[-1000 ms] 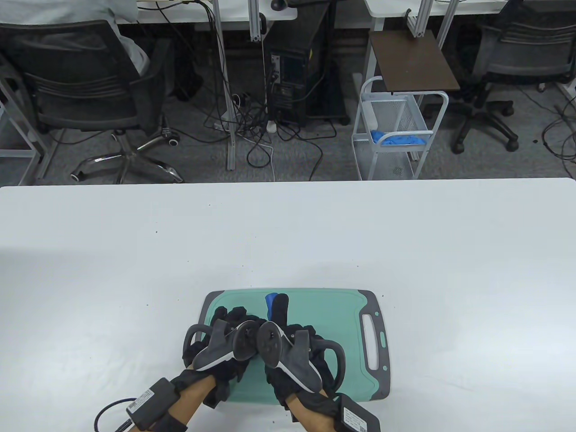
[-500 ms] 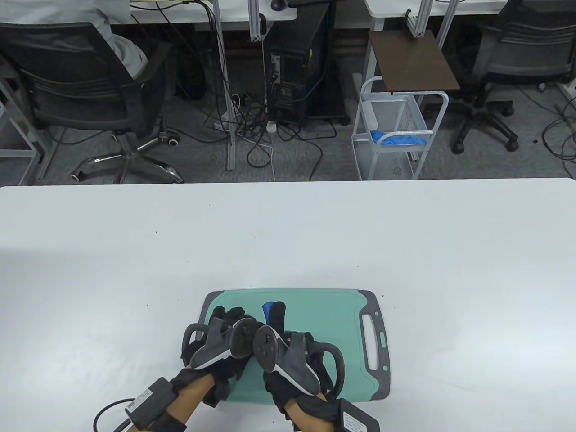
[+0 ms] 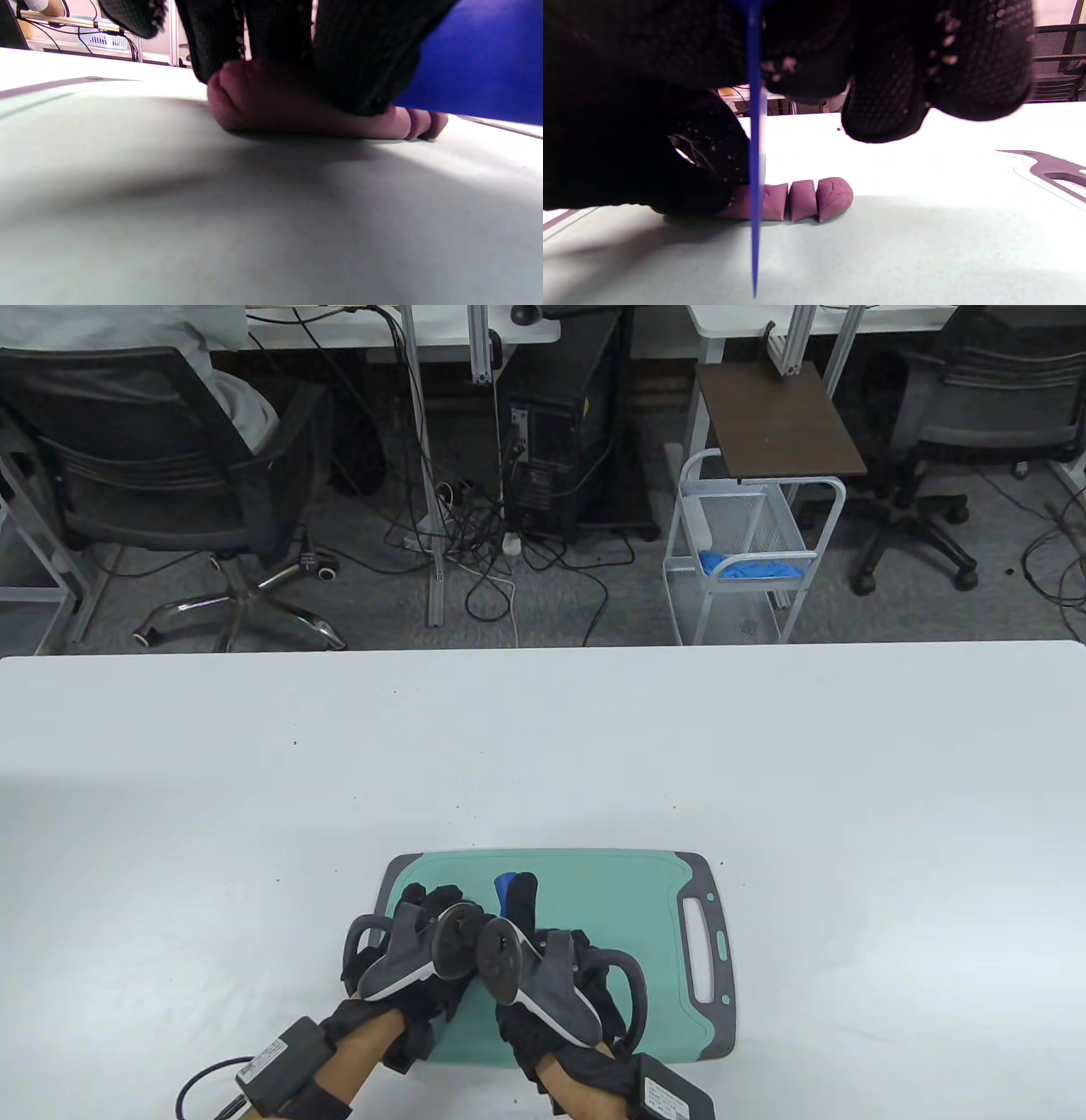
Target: Slice plasticine roll into thin flakes
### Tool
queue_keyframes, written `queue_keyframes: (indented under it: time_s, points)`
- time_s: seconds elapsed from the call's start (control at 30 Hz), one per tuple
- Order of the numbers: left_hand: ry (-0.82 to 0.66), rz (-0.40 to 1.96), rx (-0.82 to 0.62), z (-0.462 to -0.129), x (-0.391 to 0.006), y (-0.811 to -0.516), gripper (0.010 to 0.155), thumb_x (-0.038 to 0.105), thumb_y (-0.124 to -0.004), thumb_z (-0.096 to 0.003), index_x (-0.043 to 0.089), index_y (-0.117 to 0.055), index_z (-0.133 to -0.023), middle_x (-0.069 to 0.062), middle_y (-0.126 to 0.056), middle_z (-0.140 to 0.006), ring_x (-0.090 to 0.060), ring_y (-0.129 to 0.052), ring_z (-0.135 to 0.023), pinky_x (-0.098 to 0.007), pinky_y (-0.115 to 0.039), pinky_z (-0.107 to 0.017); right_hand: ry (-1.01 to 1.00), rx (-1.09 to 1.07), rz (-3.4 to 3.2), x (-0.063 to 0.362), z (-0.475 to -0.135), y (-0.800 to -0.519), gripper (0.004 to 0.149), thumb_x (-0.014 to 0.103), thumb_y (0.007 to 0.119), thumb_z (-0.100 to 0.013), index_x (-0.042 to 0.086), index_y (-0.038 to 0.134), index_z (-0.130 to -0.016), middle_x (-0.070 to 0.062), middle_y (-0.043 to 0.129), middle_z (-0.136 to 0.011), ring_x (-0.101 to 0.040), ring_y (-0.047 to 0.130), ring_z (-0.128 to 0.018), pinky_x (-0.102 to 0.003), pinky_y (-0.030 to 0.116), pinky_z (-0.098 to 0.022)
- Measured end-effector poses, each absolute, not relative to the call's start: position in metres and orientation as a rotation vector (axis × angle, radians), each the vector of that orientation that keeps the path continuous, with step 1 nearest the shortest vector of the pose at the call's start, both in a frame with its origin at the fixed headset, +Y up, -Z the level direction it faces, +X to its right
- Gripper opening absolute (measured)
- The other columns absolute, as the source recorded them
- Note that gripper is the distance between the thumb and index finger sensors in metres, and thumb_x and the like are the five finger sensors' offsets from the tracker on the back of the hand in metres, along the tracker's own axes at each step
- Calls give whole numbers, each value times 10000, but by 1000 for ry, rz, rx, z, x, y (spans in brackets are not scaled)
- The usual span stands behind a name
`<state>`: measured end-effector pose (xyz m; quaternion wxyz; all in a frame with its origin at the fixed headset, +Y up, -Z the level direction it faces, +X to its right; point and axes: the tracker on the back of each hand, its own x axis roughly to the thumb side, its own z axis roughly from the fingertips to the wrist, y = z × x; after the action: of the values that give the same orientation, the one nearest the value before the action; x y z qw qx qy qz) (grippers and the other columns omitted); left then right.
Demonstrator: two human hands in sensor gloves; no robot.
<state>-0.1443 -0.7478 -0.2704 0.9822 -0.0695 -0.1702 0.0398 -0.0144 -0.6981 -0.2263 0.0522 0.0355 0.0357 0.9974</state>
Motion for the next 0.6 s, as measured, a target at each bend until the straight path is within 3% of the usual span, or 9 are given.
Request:
queue_keyframes:
  time_s: [0.6]
  points:
    - [-342, 87, -153, -272, -145, -748, 468, 464, -909, -346, 414, -853, -809, 134, -934, -922, -264, -826, -1027, -592, -605, -783, 88, 123, 3040, -18, -234, -709, 845, 368, 816, -448, 157, 268, -1055, -70, 913, -457, -378, 965, -502, -553, 837, -370]
